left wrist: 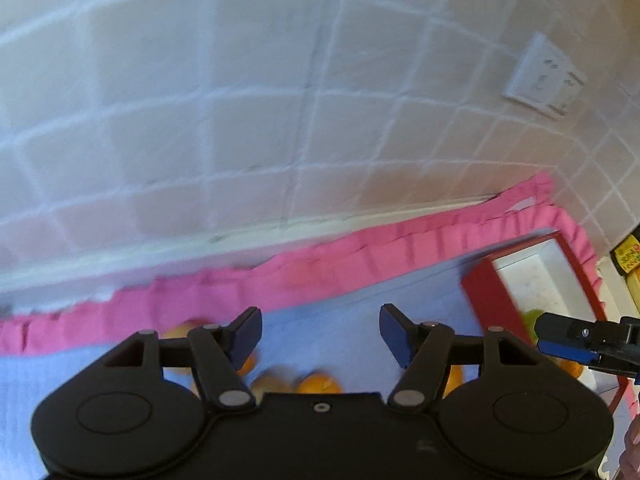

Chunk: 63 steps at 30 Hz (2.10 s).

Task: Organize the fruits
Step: 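Move both open tools back toward the remaining fruit, right tool toward the large orange, then grasp a brown kiwi with the left tool while the right tool grasps the large orange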

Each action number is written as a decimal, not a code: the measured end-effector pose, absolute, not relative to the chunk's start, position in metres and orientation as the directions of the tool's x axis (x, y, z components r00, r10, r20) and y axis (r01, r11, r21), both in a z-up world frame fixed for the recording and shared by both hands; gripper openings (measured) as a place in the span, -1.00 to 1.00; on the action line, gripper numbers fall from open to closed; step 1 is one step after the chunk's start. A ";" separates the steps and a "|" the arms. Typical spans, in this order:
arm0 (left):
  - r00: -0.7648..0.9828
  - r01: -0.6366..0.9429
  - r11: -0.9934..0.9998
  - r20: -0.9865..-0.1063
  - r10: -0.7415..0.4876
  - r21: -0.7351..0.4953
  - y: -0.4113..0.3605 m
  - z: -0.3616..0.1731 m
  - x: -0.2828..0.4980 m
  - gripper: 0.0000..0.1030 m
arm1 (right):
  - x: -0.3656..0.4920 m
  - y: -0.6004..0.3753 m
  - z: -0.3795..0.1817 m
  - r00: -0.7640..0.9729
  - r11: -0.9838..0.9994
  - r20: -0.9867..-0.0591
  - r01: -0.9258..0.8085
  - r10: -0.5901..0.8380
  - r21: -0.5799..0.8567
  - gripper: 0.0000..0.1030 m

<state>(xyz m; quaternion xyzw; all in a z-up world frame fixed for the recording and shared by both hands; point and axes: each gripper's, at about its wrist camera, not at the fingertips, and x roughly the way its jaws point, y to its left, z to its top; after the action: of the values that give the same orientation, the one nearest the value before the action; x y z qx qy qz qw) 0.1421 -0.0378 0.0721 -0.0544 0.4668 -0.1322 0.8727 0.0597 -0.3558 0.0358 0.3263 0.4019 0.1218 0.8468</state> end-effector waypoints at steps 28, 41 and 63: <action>0.355 -0.055 0.917 -0.866 -0.353 -0.396 -0.002 -0.025 0.132 0.10 | 0.079 -0.303 -0.047 0.508 0.829 -0.752 0.124 0.419 0.545 0.17; 0.417 -0.102 0.890 -0.831 -0.368 -0.445 0.008 -0.027 0.131 -0.08 | 0.084 -0.305 -0.058 0.532 0.790 -0.719 0.141 0.448 0.597 0.11; 0.580 0.062 0.874 -0.695 -0.425 -0.483 -0.019 0.055 0.131 -0.09 | 0.054 -0.354 -0.001 0.677 0.700 -0.569 0.110 0.466 0.705 0.09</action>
<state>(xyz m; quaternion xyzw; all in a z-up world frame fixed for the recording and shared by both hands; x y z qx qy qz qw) 0.1314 -0.0191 0.0551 -0.2081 0.4362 -0.1409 0.8640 0.0541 -0.3539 -0.0012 0.3720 0.3873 0.1065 0.8368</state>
